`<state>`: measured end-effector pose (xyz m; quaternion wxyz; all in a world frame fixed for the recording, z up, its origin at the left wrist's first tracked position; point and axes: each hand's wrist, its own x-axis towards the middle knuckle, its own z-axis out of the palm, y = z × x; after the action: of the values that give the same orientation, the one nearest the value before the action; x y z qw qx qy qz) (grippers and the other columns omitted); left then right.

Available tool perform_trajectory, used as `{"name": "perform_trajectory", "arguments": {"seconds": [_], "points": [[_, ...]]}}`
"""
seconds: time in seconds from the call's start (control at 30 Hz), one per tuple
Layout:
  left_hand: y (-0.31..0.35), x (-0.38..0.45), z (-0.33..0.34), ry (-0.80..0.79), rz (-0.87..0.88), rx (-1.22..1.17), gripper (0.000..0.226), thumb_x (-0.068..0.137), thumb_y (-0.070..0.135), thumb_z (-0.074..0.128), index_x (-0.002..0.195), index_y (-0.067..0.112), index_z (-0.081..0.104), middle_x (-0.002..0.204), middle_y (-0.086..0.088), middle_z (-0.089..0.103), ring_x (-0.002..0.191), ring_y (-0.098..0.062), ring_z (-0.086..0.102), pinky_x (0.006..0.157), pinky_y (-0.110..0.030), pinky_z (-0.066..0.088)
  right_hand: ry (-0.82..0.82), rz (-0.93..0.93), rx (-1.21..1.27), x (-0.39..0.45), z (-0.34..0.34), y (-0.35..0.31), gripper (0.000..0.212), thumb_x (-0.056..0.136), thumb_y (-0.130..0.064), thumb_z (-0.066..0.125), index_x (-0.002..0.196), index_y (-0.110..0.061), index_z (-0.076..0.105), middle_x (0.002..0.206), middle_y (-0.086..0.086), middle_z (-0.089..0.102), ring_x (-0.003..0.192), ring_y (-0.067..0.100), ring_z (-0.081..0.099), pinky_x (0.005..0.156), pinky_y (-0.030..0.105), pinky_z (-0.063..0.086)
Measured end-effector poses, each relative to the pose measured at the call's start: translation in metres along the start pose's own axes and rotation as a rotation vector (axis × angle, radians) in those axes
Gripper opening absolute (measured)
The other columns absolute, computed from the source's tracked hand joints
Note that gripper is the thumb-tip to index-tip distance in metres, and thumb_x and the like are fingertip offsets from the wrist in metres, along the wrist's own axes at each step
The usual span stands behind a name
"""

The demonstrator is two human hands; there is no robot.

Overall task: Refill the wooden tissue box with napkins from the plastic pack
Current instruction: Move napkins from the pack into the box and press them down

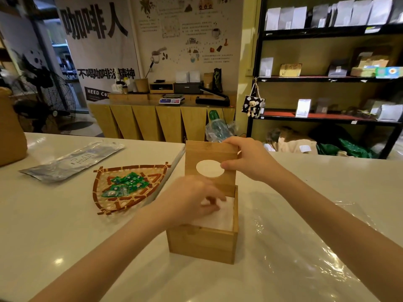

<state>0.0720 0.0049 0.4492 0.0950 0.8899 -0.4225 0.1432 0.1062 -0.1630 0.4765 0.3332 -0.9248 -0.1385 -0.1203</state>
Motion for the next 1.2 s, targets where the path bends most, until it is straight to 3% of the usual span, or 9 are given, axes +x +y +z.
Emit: {"name": "perform_trajectory", "arguments": {"seconds": [0.07,0.23,0.6,0.8,0.9,0.97,1.07,1.13,1.2], "points": [[0.005,0.001,0.005,-0.229,0.0,-0.08,0.032,0.086,0.029,0.057,0.117,0.028,0.061,0.119,0.007,0.064,0.109,-0.007,0.055,0.094,-0.021,0.043,-0.002,0.002,-0.013,0.0,-0.001,0.0,0.046,0.076,-0.017,0.072,0.119,-0.02,0.056,0.097,-0.005,0.055,0.08,0.011,0.052,0.058,0.011,0.037],[0.003,0.008,0.011,-0.486,-0.097,-0.103,0.042,0.088,0.027,0.055,0.129,0.029,0.051,0.141,0.008,0.047,0.128,-0.012,0.044,0.106,-0.029,0.038,-0.003,-0.006,-0.011,0.0,0.0,0.002,0.048,0.077,-0.02,0.072,0.122,-0.021,0.054,0.098,-0.006,0.054,0.083,0.012,0.052,0.059,0.01,0.037],[-0.003,0.012,0.015,-0.621,-0.131,-0.175,0.046,0.088,0.024,0.055,0.133,0.03,0.045,0.146,0.006,0.041,0.133,-0.016,0.038,0.109,-0.032,0.034,-0.003,-0.018,0.029,0.0,0.001,0.005,0.047,0.075,-0.018,0.073,0.119,-0.022,0.056,0.102,-0.002,0.056,0.087,0.015,0.054,0.063,0.015,0.043],[-0.008,0.007,0.004,-0.568,-0.149,-0.282,0.04,0.087,0.026,0.057,0.127,0.031,0.052,0.14,0.008,0.049,0.128,-0.008,0.043,0.105,-0.024,0.035,-0.004,-0.028,0.002,0.0,-0.002,0.003,0.039,0.08,-0.019,0.067,0.118,-0.021,0.057,0.097,-0.005,0.057,0.084,0.013,0.054,0.062,0.018,0.044],[-0.013,0.004,-0.028,-0.292,-0.215,-0.438,0.032,0.082,0.024,0.063,0.113,0.034,0.061,0.11,0.014,0.066,0.101,0.003,0.059,0.083,-0.007,0.046,-0.002,-0.036,-0.031,0.001,-0.004,0.001,0.03,0.089,-0.022,0.054,0.119,-0.02,0.058,0.101,-0.004,0.059,0.087,0.013,0.053,0.071,0.025,0.043],[-0.018,0.006,-0.048,-0.032,-0.217,-0.419,0.039,0.077,0.023,0.067,0.113,0.035,0.056,0.101,0.016,0.063,0.092,-0.002,0.061,0.071,-0.011,0.049,-0.014,-0.036,-0.049,0.001,-0.006,0.0,0.029,0.092,-0.022,0.051,0.12,-0.019,0.058,0.106,0.0,0.063,0.088,0.013,0.054,0.077,0.028,0.046],[-0.031,0.018,-0.059,0.155,-0.239,-0.053,0.074,0.071,0.026,0.074,0.135,0.032,0.037,0.137,0.006,0.045,0.124,-0.014,0.041,0.101,-0.028,0.037,-0.023,-0.03,-0.041,0.0,-0.007,-0.002,0.029,0.093,-0.022,0.05,0.12,-0.019,0.058,0.111,0.002,0.065,0.091,0.014,0.055,0.082,0.03,0.048],[-0.038,0.024,-0.054,0.066,-0.278,0.058,0.083,0.071,0.024,0.075,0.14,0.029,0.029,0.149,0.003,0.032,0.137,-0.018,0.026,0.11,-0.037,0.026,-0.018,-0.037,-0.028,-0.003,-0.008,-0.001,0.029,0.092,-0.023,0.051,0.12,-0.019,0.058,0.112,0.001,0.064,0.094,0.015,0.055,0.079,0.026,0.047],[-0.043,0.025,-0.042,0.01,-0.292,0.043,0.074,0.075,0.021,0.071,0.139,0.026,0.033,0.144,0.001,0.04,0.133,-0.018,0.033,0.108,-0.034,0.029,-0.013,-0.057,-0.035,-0.008,-0.009,-0.003,0.028,0.092,-0.023,0.052,0.119,-0.021,0.059,0.111,0.0,0.065,0.096,0.015,0.056,0.075,0.021,0.043]]}}
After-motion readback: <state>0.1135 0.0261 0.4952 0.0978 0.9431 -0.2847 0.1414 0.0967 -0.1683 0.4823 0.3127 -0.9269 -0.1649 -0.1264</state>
